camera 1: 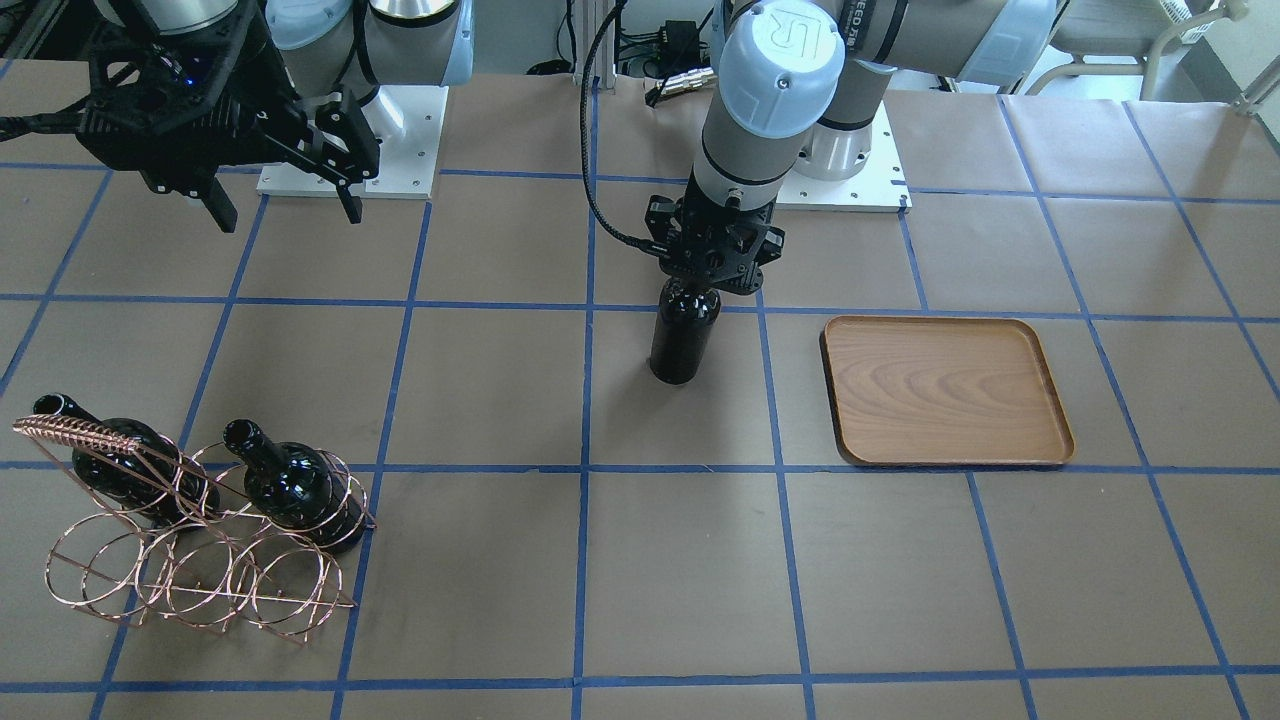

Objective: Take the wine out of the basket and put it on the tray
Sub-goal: 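Close the left gripper on the bottle neck, then lift the bottle with the left gripper and tilt it over the tray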

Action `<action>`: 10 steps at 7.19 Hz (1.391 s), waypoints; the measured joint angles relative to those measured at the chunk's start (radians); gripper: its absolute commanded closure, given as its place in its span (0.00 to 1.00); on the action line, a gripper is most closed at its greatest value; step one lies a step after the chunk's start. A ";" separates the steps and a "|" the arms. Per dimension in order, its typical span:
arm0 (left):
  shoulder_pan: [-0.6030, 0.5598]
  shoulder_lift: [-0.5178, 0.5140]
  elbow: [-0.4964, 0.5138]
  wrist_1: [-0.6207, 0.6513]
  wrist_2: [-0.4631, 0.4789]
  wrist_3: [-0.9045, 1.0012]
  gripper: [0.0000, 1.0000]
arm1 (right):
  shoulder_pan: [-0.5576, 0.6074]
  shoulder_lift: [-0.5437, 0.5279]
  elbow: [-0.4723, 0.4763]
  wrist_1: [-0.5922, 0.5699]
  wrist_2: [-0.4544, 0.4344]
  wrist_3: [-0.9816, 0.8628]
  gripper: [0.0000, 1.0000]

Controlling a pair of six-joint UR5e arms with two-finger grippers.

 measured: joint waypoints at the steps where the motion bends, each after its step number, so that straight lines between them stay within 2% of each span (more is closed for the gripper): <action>1: 0.000 0.000 0.005 -0.005 0.001 0.000 1.00 | 0.000 0.000 0.000 0.000 0.000 0.000 0.00; 4: 0.049 0.020 0.099 -0.080 0.049 0.047 1.00 | 0.001 0.000 0.000 0.001 0.000 0.000 0.00; 7: 0.307 0.049 0.189 -0.163 0.166 0.291 1.00 | 0.001 0.000 0.000 0.003 -0.001 -0.001 0.00; 10: 0.557 0.051 0.154 -0.156 0.184 0.526 1.00 | 0.001 0.000 0.003 0.001 -0.001 -0.001 0.00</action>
